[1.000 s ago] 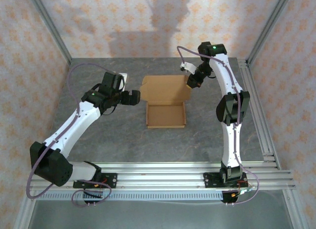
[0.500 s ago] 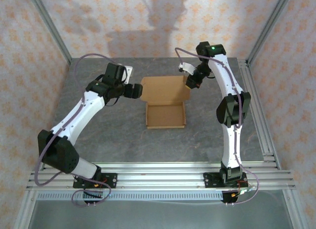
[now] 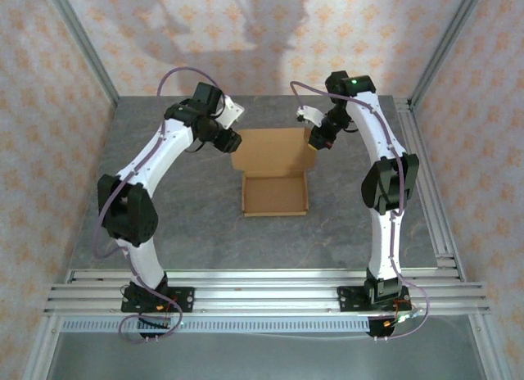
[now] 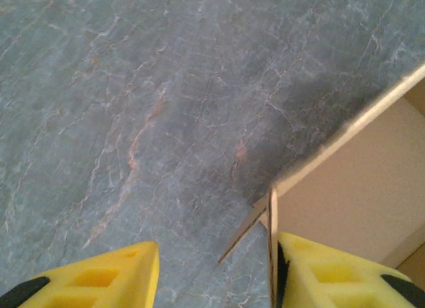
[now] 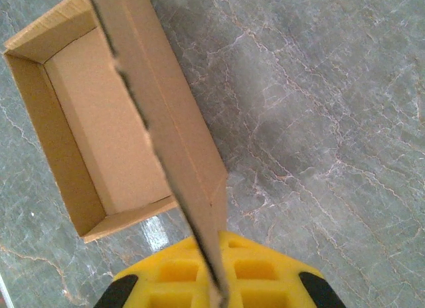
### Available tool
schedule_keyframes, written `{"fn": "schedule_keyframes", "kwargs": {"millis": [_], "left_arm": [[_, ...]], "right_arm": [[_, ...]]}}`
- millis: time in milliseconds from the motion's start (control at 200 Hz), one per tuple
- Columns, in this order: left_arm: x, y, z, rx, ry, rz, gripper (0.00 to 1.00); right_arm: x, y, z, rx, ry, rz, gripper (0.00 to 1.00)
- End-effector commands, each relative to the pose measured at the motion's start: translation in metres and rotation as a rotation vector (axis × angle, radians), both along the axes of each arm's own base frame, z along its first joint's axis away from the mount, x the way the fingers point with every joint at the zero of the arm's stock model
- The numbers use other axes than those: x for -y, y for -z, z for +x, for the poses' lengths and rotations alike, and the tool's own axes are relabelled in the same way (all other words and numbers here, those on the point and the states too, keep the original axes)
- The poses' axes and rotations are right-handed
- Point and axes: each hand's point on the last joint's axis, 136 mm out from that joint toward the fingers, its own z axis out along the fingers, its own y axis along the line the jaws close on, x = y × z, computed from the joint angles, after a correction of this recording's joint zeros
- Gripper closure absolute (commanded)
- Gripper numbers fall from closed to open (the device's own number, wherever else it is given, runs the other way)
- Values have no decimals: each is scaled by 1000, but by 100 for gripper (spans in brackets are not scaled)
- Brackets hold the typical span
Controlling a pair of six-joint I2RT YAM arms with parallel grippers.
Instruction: Fold the paper box
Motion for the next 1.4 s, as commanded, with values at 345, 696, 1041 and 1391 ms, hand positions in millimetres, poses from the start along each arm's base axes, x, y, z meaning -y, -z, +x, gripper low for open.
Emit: {"fn": "schedule_keyframes", "kwargs": {"millis": [345, 696, 1041, 1391], "left_arm": [[9, 17, -4, -117, 141, -16, 67], [16, 19, -3, -139, 138, -70, 93], [23, 8, 10, -115, -2, -178, 100], [17, -9, 34, 40, -221, -201, 100]], "right_arm": [[4, -17, -2, 46, 1, -12, 100], [0, -19, -1, 40, 19, 6, 100], [-11, -25, 12, 123, 186, 19, 100], [-28, -37, 36, 280, 639, 80, 100]]}}
